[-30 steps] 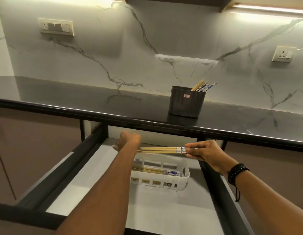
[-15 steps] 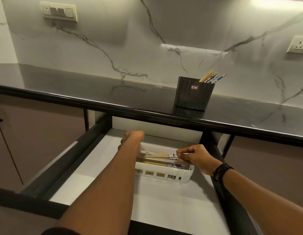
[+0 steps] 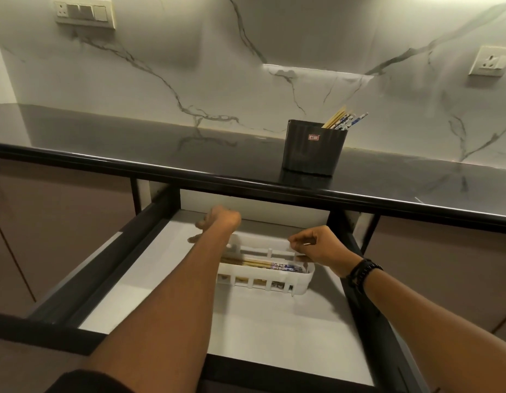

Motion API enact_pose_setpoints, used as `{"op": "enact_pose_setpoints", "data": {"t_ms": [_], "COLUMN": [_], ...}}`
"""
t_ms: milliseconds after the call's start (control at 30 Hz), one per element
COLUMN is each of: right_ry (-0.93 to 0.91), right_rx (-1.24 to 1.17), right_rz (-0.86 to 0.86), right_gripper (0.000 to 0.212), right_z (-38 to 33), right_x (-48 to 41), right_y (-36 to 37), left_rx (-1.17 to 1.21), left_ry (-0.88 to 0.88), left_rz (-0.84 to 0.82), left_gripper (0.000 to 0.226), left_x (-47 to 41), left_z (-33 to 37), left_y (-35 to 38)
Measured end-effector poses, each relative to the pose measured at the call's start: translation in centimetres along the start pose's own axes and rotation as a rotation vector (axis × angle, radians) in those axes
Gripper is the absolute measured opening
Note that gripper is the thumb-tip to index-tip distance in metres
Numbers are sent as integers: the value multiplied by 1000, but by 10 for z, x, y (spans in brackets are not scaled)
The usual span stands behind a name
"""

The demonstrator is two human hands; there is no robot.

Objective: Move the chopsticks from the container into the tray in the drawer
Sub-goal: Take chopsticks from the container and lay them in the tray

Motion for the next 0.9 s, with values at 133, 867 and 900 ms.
{"op": "enact_pose_setpoints", "data": {"t_ms": [133, 867, 900], "right_ry": [-44, -227, -236], "right_rx": [-46, -229, -229], "right_rz": [107, 436, 445], "right_gripper": [25, 41, 42], "right_z": [-6, -39, -41], "right_x": [-1, 2, 1], "right_y": [-6, -43, -46], "left_rx": [-217, -611, -594], "left_ry": [289, 801, 803], "left_rz": [188, 263, 266], "left_gripper": [27, 56, 56], "left_x": [63, 89, 89], "left_z": [13, 28, 30], "left_y": [-10, 3, 2]}}
Point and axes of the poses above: each hand's wrist, its own x-axis away from the middle knuckle, its own y-axis out of the palm, z = x × y, the point moved 3 cm from there along -x, towards the middle knuckle, and after that the axes turned 13 degrees about -y, right-handed, at the moved point
